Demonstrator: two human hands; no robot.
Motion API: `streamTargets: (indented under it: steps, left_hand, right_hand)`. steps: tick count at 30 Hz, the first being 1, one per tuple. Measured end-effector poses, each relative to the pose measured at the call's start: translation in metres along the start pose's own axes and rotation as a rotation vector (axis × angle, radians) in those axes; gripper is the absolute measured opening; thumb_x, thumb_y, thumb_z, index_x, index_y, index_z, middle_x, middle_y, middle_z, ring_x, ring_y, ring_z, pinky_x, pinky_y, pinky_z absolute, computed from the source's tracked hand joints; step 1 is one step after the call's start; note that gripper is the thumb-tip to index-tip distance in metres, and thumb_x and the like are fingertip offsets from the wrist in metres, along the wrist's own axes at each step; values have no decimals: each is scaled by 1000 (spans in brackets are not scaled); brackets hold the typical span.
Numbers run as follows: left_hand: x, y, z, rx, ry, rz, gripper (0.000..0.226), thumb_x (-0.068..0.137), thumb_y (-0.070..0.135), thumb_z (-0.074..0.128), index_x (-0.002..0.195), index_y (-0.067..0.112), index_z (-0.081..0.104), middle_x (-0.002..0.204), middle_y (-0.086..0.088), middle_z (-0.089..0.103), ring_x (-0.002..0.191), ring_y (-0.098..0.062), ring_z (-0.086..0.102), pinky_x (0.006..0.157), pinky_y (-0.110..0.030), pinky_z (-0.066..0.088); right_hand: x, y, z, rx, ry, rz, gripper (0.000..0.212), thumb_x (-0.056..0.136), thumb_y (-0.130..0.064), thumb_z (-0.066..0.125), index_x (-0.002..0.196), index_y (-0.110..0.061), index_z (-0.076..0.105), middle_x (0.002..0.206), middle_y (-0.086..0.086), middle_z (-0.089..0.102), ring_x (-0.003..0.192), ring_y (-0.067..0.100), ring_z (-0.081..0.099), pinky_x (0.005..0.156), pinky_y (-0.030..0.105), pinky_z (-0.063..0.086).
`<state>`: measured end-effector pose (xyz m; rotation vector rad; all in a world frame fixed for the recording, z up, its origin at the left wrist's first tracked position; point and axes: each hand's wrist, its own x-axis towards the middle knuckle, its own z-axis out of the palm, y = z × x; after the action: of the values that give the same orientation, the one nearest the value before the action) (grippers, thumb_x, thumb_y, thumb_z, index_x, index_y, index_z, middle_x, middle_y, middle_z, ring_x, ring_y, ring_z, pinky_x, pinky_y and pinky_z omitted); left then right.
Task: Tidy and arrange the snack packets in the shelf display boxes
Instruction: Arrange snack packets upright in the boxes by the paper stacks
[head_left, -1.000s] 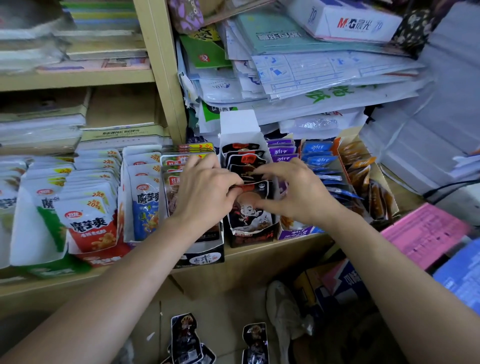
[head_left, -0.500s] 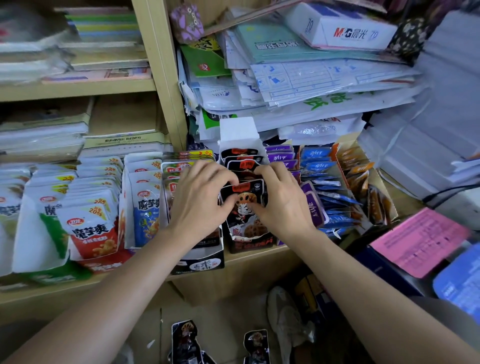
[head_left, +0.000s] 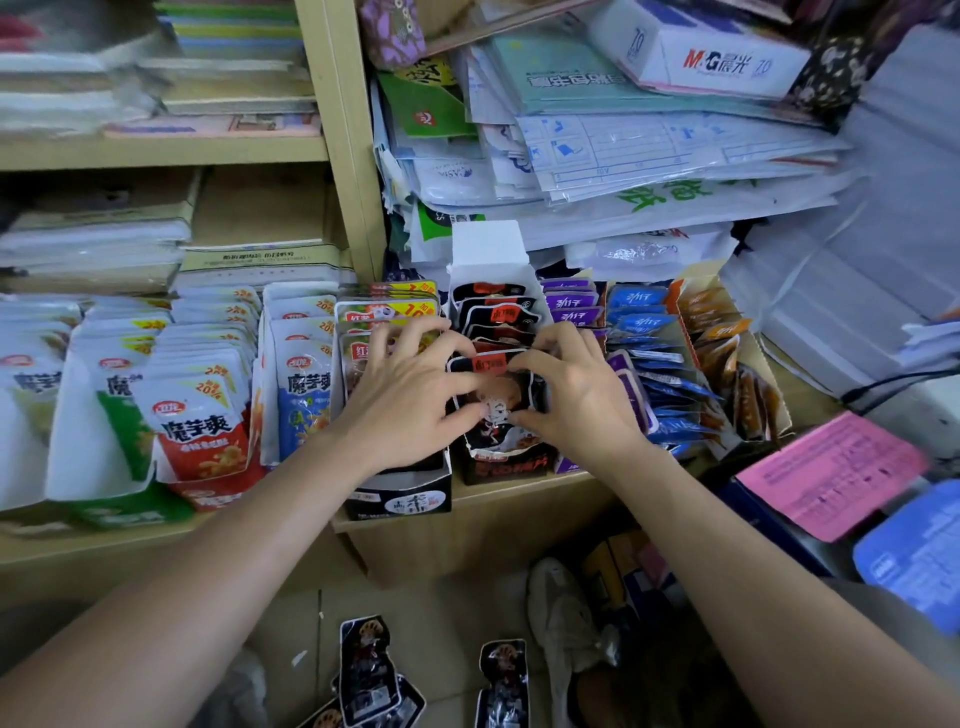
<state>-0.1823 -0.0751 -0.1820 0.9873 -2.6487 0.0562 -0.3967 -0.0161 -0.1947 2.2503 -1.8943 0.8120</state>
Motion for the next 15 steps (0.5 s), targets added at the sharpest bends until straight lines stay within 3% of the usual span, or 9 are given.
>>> streamTargets:
  steps: [3, 5, 10, 15]
  left_hand:
    - [-6, -3, -3, -148, 45, 12, 35, 95, 55, 53, 117, 37, 74, 137, 13, 58, 141, -19, 33, 109, -43, 15]
    - [-14, -4, -5, -221, 81, 32, 28, 95, 45, 62, 118, 35, 73, 136, 13, 61, 142, -17, 36, 112, -44, 18]
    - [-44, 3, -15, -252, 132, 85, 30, 95, 41, 61, 119, 30, 73, 129, 12, 65, 135, -17, 46, 112, -47, 28]
    - [-91, 21, -20, -323, 189, 125, 23, 94, 30, 68, 112, 20, 78, 107, 7, 72, 105, -18, 60, 91, -38, 48]
  right_hand:
    - [2, -3, 0, 0, -16, 23, 58, 60, -25, 95, 110, -15, 67, 113, 6, 52, 103, 28, 49, 74, 47, 55]
    - [0, -2, -5, 72, -41, 9, 56, 63, -23, 94, 112, -15, 68, 116, 4, 52, 107, 26, 48, 82, 47, 54]
    - [-12, -2, -20, 181, -39, 8, 50, 69, -18, 91, 114, -15, 71, 125, 7, 56, 117, 30, 53, 100, 46, 47]
    - [-45, -29, -31, 234, 90, -14, 23, 78, -15, 84, 99, -12, 74, 100, 2, 62, 96, 18, 59, 85, 29, 49]
